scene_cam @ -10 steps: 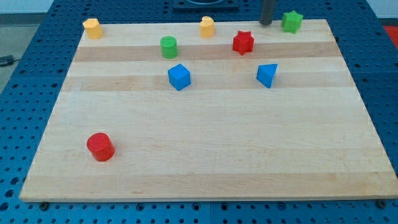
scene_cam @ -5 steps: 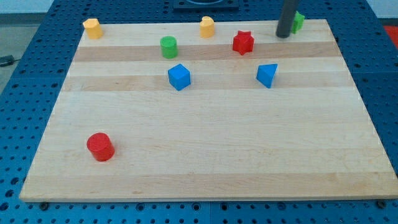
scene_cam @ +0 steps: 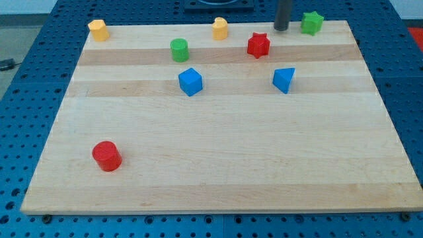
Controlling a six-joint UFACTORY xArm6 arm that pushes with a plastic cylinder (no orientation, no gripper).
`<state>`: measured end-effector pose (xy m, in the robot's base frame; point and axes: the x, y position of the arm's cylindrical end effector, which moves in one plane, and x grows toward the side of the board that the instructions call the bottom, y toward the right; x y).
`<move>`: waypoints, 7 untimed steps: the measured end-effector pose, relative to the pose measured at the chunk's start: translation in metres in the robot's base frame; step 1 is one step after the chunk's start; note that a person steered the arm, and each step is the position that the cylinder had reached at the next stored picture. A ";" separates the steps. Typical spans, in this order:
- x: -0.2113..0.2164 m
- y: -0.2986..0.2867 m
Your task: Move the green star to the right side
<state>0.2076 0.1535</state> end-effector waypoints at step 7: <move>0.094 0.034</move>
